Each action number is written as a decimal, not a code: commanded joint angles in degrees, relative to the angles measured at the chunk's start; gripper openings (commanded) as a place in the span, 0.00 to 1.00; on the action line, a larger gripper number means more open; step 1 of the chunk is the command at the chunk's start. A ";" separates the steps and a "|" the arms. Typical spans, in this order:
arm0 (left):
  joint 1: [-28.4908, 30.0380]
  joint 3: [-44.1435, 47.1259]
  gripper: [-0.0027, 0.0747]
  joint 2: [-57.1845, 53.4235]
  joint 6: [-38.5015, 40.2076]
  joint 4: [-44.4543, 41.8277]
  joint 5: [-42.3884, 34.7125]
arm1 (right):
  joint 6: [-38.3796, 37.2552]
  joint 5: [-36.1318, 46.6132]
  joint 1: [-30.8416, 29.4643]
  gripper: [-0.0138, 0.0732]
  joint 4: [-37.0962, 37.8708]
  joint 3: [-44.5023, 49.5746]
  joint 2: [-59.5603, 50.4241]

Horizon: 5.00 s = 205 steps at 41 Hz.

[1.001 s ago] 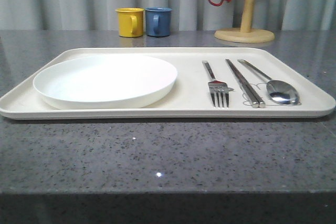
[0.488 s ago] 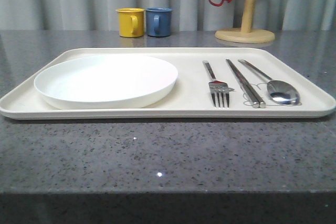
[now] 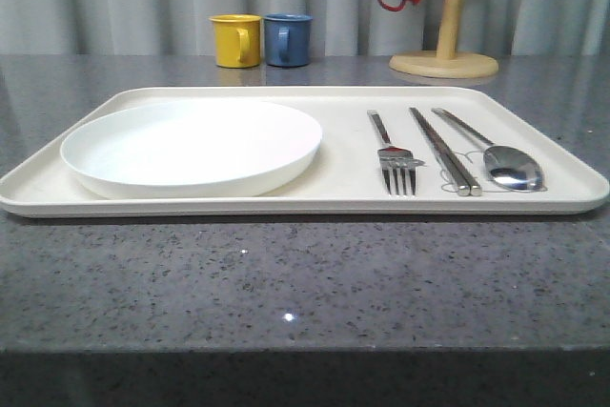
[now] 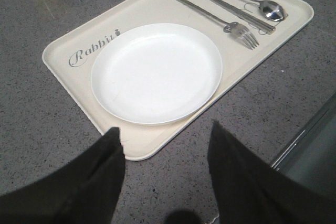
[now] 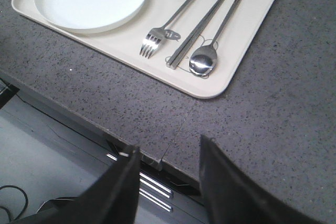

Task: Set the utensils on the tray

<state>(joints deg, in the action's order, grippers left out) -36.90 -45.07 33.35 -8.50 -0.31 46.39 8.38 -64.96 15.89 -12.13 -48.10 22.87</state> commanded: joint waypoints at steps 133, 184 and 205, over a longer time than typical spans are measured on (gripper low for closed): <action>33.41 45.44 0.01 -35.10 0.45 3.15 -49.86 | -0.24 3.00 -0.14 0.08 0.41 -1.19 0.55; 33.41 45.44 0.01 -35.10 0.45 3.13 -50.22 | -0.18 22.98 -6.24 0.08 3.93 12.49 -5.63; 33.41 45.44 0.01 -35.10 0.45 3.13 -50.22 | -0.18 64.24 -16.33 0.08 4.05 45.83 -22.08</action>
<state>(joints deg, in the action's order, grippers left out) -3.67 0.59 -0.37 -8.50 2.84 1.32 8.02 -8.96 0.33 -8.35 -3.04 2.00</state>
